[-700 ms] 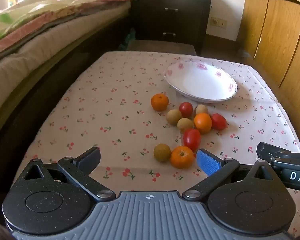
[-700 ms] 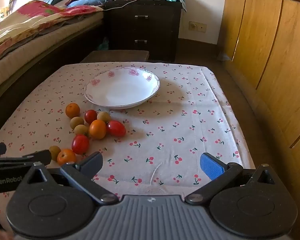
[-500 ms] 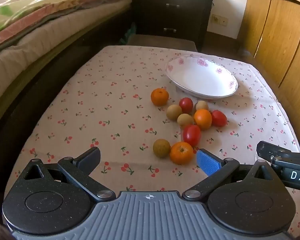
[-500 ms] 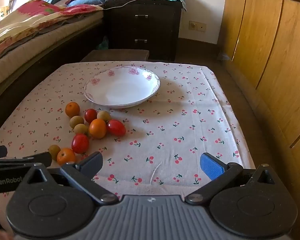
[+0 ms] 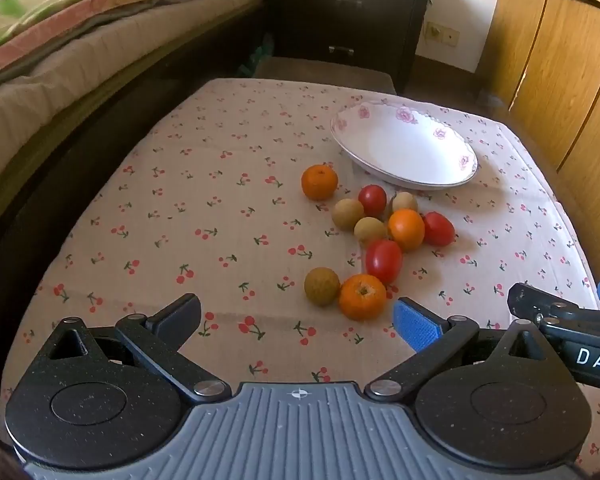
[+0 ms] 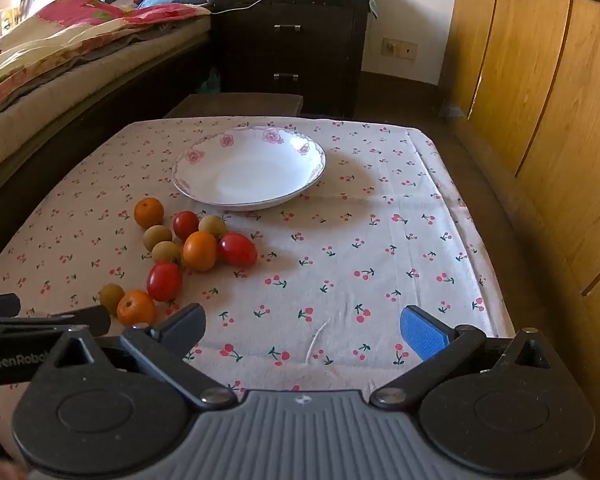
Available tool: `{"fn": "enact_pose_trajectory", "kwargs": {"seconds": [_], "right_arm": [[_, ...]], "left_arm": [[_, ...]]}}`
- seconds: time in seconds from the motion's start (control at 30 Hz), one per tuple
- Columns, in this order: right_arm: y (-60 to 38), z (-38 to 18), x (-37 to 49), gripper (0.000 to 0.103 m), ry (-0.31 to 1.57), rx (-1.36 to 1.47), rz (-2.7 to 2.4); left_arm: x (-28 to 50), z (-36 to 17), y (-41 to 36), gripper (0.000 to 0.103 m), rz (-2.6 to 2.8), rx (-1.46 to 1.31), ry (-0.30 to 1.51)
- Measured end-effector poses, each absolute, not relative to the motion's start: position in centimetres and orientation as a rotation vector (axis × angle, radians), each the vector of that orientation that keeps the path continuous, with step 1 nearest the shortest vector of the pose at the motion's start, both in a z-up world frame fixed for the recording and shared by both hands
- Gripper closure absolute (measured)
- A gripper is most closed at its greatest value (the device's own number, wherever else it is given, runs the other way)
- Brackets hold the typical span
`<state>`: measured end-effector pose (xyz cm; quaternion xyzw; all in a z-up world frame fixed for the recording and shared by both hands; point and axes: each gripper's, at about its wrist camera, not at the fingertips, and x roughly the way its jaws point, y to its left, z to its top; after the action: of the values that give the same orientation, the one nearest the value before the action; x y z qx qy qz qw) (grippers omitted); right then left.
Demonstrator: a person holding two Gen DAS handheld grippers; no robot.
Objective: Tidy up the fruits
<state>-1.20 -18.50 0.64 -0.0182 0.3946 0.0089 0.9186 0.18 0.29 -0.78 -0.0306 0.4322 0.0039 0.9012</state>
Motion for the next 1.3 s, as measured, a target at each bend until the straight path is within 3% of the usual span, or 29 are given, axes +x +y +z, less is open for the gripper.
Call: {"fn": "enact_pose_trajectory", "kwargs": {"seconds": [1.3], "right_arm": [[-17.5,0.0,-0.7,0.001,0.850,-0.043,0.053]], "left_arm": [[0.2,-1.2,1.5,0.000,0.017,-0.075,0.902]]}}
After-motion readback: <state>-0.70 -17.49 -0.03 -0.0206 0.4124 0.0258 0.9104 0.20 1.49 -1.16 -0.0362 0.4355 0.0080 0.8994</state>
